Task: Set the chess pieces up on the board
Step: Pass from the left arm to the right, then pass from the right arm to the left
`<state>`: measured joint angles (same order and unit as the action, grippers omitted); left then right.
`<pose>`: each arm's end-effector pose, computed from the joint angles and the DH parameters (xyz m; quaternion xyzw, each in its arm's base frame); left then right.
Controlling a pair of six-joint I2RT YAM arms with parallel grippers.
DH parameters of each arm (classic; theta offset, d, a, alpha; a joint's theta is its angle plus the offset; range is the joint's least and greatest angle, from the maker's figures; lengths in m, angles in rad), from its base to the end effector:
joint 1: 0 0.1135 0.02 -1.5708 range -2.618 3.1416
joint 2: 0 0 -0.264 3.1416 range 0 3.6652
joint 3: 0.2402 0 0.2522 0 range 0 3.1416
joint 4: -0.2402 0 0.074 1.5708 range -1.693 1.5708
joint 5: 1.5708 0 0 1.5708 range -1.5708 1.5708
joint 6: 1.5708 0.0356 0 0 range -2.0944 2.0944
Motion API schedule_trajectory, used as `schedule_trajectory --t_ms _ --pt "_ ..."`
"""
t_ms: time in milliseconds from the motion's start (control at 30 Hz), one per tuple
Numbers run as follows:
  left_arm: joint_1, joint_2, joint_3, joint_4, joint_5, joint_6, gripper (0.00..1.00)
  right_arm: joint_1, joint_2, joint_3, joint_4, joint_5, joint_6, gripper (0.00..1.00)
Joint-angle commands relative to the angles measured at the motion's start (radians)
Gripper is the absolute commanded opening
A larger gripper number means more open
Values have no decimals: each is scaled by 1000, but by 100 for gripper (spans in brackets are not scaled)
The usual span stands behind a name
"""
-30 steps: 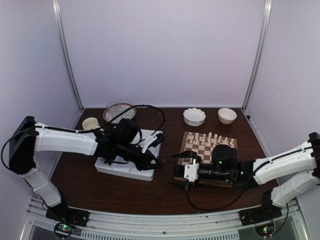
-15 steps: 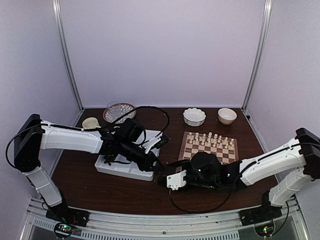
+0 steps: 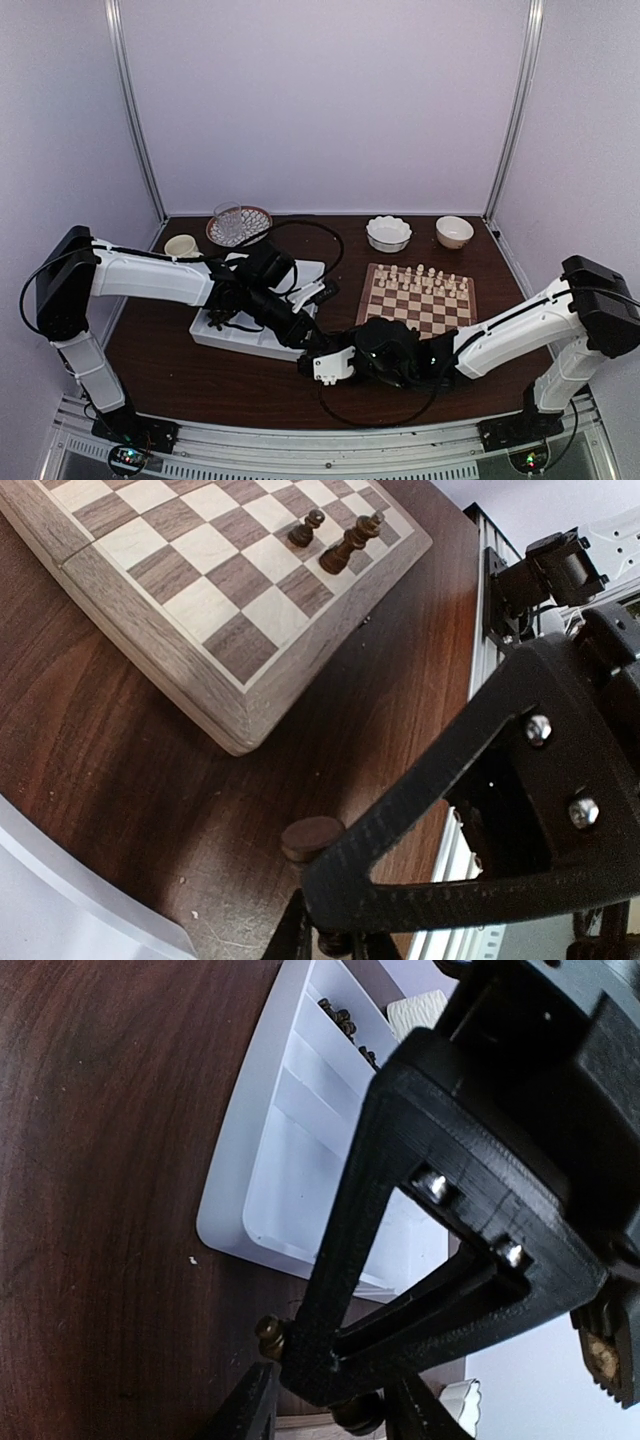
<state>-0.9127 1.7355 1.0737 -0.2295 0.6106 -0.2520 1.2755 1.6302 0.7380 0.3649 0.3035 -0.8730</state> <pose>0.2029 -0.2959 0.1905 0.3864 0.8181 -0.4115 0.1096 0.1061 0.3121 0.1697 -0.7176 0.4745 -0.0299 0.5089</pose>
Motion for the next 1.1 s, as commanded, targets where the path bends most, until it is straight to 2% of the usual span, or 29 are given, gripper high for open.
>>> schedule_trajectory --t_ms 0,300,500,767,1067 --pt "-9 4 39 15 53 15 1 13 38 18 -9 65 -18 37" --pt "-9 -9 38 5 59 19 3 19 62 35 -25 99 -34 31" --pt "-9 -52 0 39 45 20 9 18 68 42 -45 91 -32 21" --pt "-8 -157 -90 149 34 10 26 18 57 37 -34 66 -10 0" --pt "-9 -285 -207 282 -12 13 44 2 -27 -21 31 -9 52 0"
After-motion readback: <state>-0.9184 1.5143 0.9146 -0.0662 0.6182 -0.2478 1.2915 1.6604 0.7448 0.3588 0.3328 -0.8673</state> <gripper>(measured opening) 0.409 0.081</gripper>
